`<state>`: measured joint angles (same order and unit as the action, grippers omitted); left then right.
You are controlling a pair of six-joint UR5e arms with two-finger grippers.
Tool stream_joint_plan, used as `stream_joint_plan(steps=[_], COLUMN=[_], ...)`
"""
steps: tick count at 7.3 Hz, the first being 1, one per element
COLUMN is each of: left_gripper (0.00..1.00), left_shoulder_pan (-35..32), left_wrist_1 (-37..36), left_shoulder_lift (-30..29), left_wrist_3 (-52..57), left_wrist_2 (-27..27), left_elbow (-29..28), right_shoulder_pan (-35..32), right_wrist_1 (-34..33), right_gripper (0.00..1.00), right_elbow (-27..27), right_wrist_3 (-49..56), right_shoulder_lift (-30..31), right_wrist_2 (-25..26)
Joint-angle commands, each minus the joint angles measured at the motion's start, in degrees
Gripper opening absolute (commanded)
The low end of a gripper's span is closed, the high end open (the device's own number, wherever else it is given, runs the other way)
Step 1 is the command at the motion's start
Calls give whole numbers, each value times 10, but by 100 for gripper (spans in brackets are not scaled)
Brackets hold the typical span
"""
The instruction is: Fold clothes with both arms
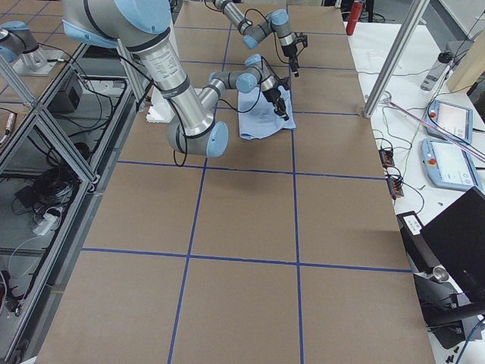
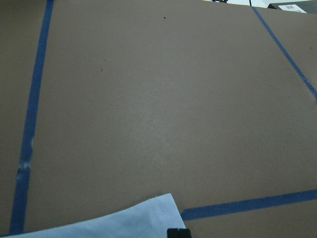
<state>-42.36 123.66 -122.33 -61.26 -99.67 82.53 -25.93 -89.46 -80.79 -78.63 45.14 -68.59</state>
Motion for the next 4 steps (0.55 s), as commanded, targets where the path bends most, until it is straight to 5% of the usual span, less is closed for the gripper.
stream_joint_plan(steps=[1,4], left_gripper=[100,100], left_shoulder_pan=[0,0], left_wrist_1=[0,0], left_shoulder_lift=[0,1], left_wrist_3=[0,0], left_wrist_2=[0,0], left_elbow=[0,0], right_shoulder_pan=[-5,-25], right_wrist_1=[59,53], right_gripper=[99,100], right_elbow=[34,-3], right_wrist_3=[35,68], right_shoulder_lift=[-1,-21], right_wrist_2=[-1,-71])
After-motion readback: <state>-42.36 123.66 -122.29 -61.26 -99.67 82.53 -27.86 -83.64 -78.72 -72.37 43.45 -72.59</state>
